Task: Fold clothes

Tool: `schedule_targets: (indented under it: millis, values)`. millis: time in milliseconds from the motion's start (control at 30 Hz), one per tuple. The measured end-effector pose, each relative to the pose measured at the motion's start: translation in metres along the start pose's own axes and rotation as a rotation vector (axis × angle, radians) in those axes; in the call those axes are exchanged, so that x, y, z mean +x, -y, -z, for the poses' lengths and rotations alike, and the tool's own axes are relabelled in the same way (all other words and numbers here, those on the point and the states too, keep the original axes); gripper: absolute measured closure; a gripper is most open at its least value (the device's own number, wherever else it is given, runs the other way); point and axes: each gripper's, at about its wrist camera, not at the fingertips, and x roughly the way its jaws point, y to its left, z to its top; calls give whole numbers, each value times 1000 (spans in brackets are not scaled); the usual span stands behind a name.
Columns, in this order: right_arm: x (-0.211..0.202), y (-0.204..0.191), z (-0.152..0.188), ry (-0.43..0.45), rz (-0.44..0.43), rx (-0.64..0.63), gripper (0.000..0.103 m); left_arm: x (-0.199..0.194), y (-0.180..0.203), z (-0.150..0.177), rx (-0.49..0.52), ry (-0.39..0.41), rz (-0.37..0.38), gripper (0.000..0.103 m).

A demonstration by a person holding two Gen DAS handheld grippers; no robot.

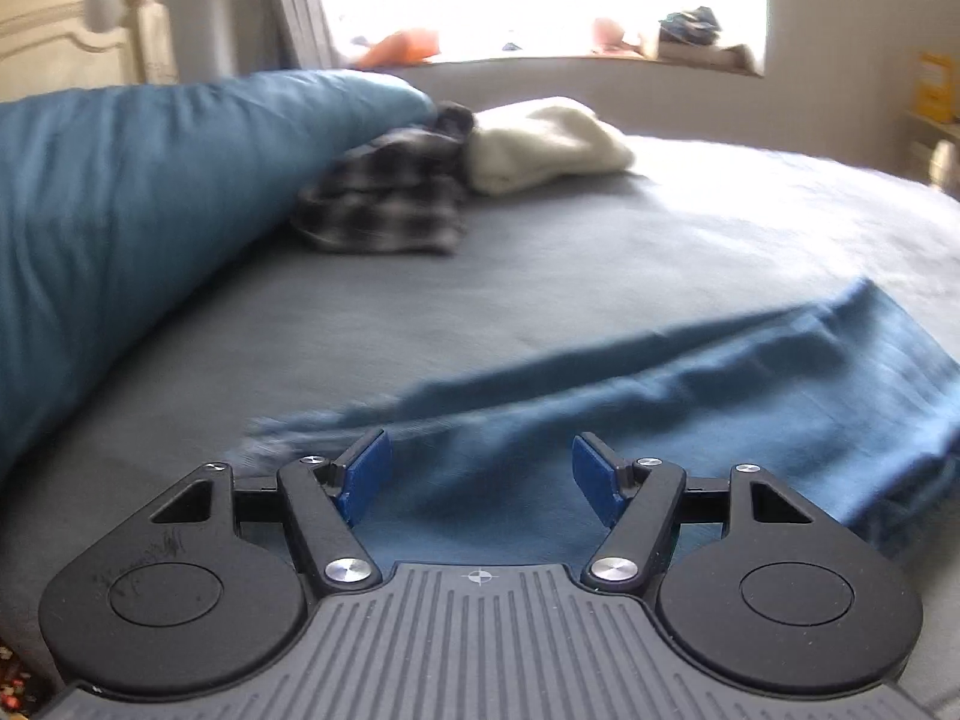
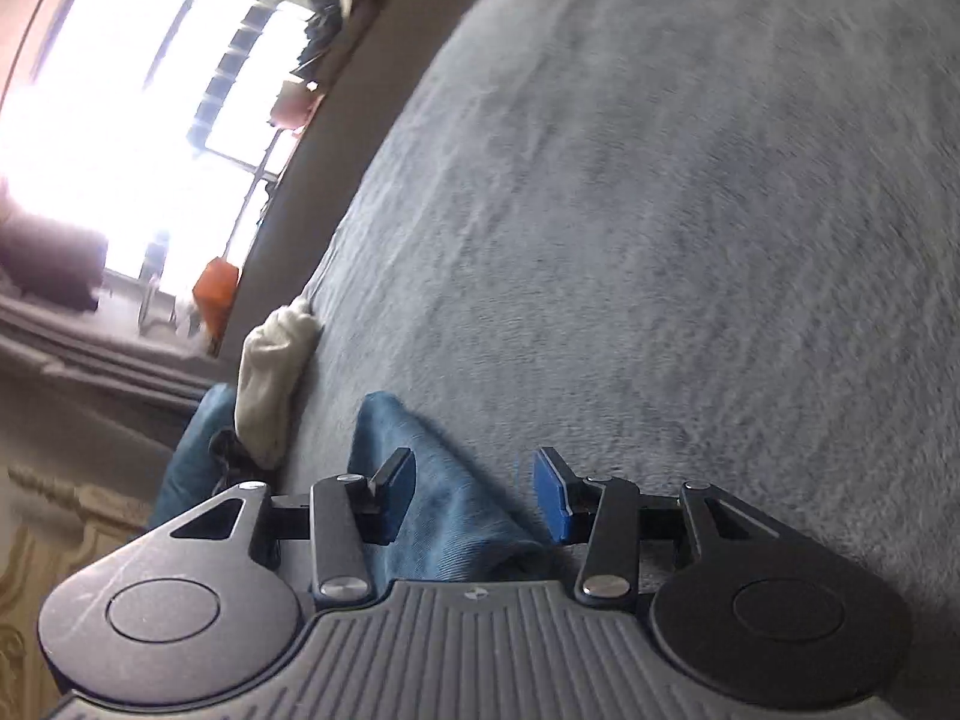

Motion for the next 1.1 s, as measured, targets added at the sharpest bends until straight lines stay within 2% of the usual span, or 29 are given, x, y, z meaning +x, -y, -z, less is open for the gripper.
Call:
schedule_targets:
  millis: [133, 233, 367, 600, 833, 1100]
  values:
    - [5, 23, 0, -2, -21, 131, 51, 5, 13, 9, 24, -33, 25, 36]
    - [8, 27, 0, -11, -57, 163, 44, 7, 13, 13, 10, -44, 29, 35]
    - [15, 21, 6, -43, -53, 140, 41, 10, 7, 13, -26, -59, 44, 33]
    - [27, 0, 19, -115, -33, 75, 32, 9, 9, 17, -24, -53, 43, 33]
    - [25, -5, 28, -137, -18, 59, 32, 9, 8, 16, -26, -54, 44, 33]
    - [24, -1, 36, -187, -36, 116, 32, 10, 9, 17, -27, -53, 44, 33]
